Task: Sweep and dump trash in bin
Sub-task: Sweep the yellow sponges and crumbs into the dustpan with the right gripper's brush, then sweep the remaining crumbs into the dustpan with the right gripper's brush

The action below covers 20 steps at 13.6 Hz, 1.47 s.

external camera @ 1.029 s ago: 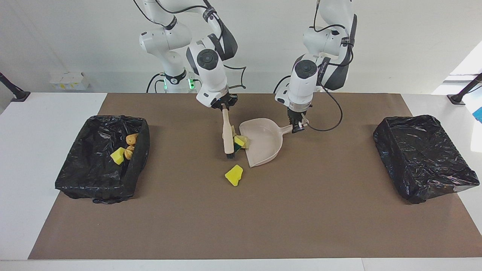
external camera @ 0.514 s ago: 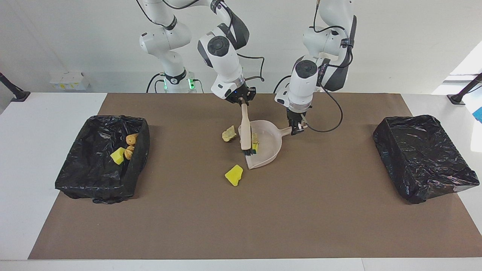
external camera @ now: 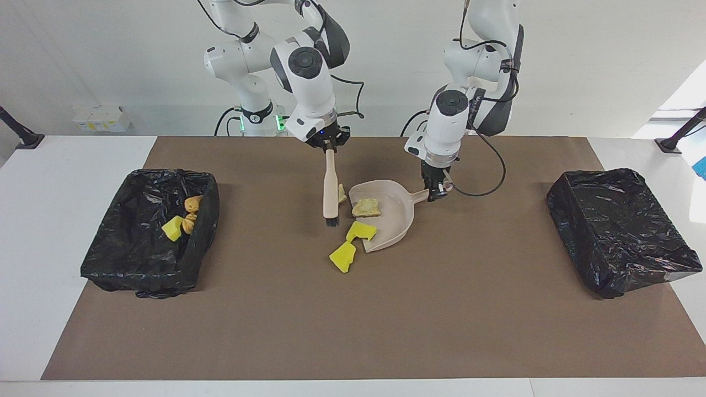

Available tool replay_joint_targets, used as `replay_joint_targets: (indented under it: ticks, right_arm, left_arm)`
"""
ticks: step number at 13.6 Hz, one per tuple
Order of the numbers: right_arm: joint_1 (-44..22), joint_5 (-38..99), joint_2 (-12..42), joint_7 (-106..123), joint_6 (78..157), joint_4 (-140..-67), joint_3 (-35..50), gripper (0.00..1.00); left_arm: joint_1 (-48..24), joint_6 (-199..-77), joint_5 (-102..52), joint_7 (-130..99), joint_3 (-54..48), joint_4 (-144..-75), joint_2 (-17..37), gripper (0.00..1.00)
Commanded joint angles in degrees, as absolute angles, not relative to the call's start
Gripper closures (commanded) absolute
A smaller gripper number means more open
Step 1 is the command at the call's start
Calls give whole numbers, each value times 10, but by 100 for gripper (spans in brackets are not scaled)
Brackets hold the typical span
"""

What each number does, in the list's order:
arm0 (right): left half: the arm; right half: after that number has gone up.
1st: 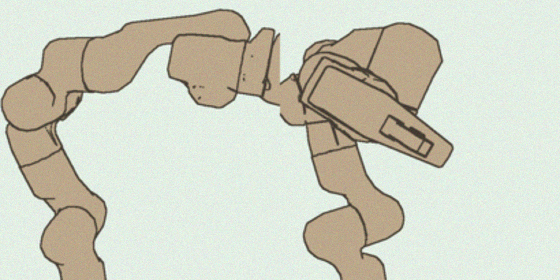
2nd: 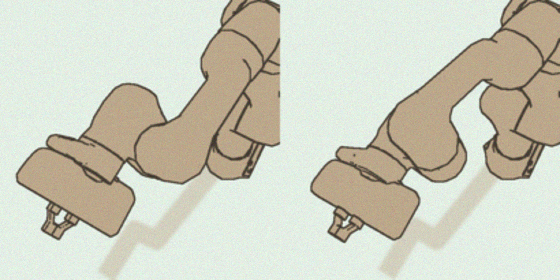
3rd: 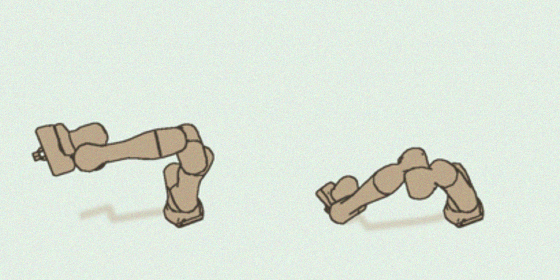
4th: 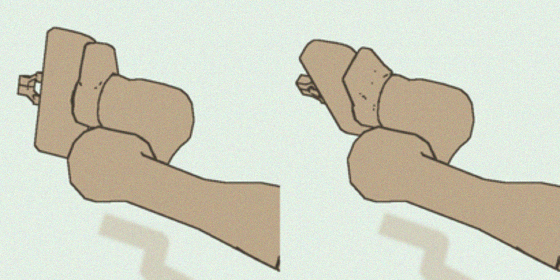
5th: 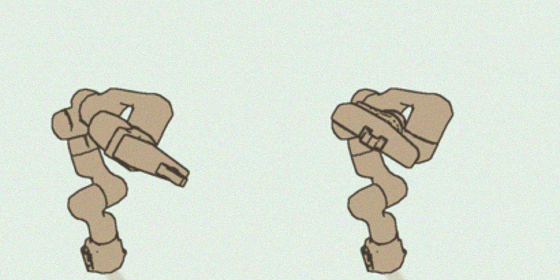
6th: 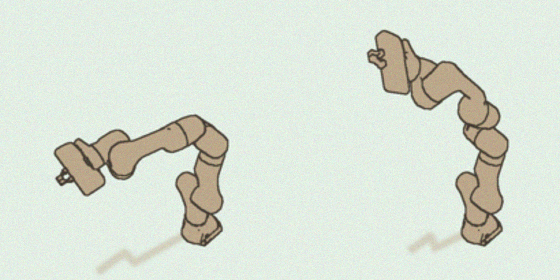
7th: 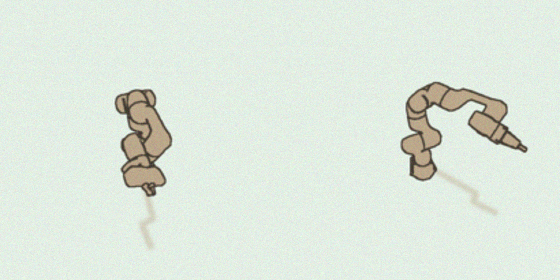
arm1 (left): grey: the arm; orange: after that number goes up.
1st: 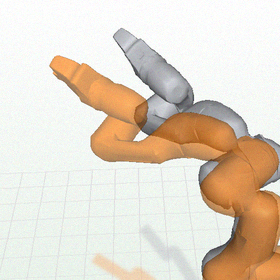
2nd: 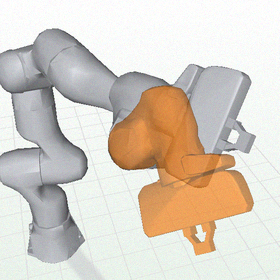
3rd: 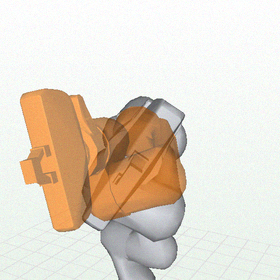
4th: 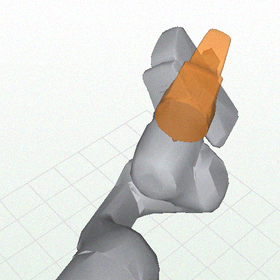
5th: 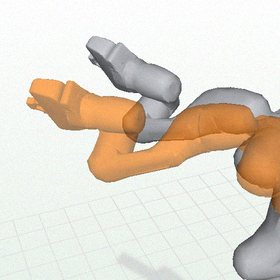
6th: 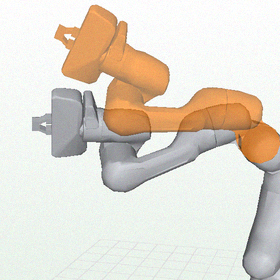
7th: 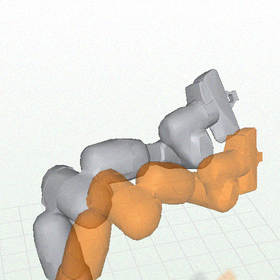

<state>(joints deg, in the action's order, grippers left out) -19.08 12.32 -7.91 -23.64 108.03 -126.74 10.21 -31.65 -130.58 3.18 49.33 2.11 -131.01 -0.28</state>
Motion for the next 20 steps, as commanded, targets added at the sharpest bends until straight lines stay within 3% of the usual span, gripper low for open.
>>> replay_joint_targets:
  ticks: [1,3,7,11,14,20]
  right_arm:
    - [-124,118,-152,-161,1097,-1372,106,100]
    - [-110,117,-159,-142,1114,-1407,106,100]
    - [-119,115,-87,-135,1193,-1410,111,100]
    - [-177,121,4,-158,1208,-1334,112,100]
    - [-232,126,36,-244,1208,-1276,112,100]
    - [-295,191,41,-271,1218,-1251,116,100]
  left_arm:
    - [-302,-1305,43,469,22,-1305,3,100]
    - [-301,-1293,43,454,22,-1303,4,100]
    - [-307,-1279,61,478,21,-1303,0,100]
    - [-320,-1278,62,524,20,-1310,-5,100]
    - [-332,-1278,62,526,20,-1315,-9,100]
    - [-339,-1288,62,509,18,-1319,-12,100]
